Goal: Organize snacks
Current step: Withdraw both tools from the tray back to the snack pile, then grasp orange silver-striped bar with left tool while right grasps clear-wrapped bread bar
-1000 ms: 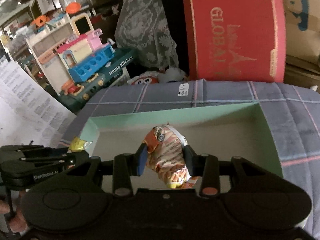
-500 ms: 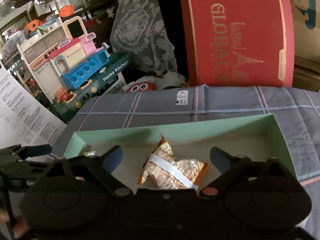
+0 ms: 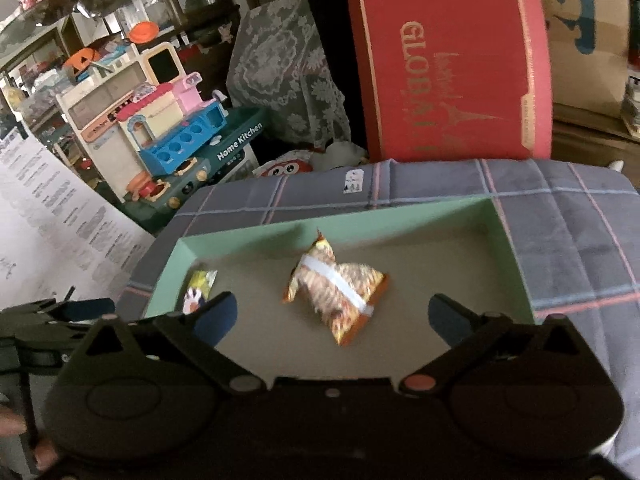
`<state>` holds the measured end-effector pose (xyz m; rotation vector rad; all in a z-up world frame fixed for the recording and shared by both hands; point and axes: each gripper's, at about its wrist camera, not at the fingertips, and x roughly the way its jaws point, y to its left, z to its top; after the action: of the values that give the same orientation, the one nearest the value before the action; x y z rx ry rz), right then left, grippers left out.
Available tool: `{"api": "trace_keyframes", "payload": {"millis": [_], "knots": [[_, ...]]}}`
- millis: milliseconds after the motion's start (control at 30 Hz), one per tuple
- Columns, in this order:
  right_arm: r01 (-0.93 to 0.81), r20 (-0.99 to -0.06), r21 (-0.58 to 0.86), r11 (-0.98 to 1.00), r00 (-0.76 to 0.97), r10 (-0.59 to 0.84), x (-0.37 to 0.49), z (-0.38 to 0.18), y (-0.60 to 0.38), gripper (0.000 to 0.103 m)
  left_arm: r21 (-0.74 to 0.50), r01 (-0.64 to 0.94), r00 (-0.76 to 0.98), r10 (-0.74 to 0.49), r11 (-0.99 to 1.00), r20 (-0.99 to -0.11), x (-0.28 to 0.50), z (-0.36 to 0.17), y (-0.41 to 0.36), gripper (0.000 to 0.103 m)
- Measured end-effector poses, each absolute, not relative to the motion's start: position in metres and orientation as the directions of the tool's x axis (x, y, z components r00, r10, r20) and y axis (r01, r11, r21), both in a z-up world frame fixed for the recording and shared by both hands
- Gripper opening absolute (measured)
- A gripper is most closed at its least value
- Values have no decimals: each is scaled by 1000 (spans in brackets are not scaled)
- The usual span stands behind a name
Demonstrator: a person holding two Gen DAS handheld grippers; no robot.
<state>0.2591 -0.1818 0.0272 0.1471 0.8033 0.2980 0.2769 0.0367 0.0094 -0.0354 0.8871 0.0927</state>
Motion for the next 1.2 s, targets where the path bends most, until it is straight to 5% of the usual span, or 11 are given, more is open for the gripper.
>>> {"api": "trace_keyframes", "payload": {"millis": [700,867,1100,1200], "knots": [[-3,-710,319,948,662,240,107,11,-298,103,7,40,520,-15,999,-854,156,-26,-44,103],[93,-721,326,941,668,184,88,0,-327,91,6,84,509,-38,996,-860,147,-29,-65,103],[88,-717,370,925,661,224,64,-13,-333,54,-67,180,456,-144,981,-878,131,-38,-110,103],[101,-725,386,917,647,234,62,-22,-334,51,-60,236,421,-157,970,-893,126,-48,-133,103]]}}
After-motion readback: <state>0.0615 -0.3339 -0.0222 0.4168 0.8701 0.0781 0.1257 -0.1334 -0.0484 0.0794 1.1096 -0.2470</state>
